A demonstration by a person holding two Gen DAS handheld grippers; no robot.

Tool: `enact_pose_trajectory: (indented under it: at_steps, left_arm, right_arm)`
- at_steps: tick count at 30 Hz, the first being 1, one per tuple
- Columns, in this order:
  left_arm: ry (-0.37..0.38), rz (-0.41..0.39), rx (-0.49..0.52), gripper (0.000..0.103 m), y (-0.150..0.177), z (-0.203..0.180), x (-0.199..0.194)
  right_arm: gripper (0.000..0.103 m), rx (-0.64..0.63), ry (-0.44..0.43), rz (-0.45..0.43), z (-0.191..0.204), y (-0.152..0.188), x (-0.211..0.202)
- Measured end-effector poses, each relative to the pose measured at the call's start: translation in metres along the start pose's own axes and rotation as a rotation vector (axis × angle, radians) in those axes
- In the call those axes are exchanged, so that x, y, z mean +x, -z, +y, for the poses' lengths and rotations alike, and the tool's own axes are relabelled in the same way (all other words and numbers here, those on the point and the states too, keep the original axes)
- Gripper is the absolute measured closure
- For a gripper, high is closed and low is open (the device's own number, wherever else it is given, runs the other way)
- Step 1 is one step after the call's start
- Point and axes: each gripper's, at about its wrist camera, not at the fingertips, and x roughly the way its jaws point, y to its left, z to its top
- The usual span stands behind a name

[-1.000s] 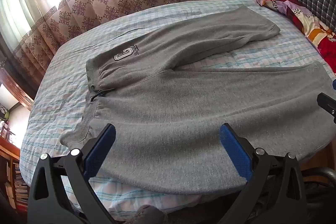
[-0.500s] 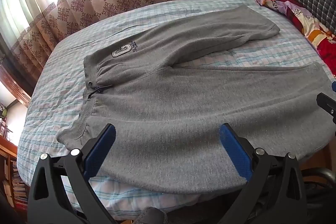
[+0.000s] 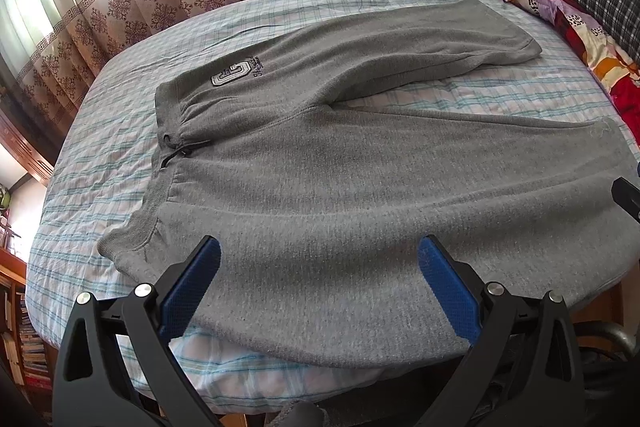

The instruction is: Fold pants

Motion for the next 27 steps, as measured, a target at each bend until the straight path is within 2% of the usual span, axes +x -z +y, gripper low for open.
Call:
enact_pose_trajectory:
  at_steps: [14, 27]
  left_arm:
    - [0.008, -0.014, 0.004, 0.003, -0.003, -0.003, -0.003]
    - [0.012, 0.049, -0.021, 0.003, 0.000, 0.004, 0.016]
  right_arm:
    - [0.005, 0.009, 0.003, 0.008, -0.003, 0.000, 0.004]
    - [0.005, 0.028, 0.010, 0.049, -0.007, 0.003, 0.015]
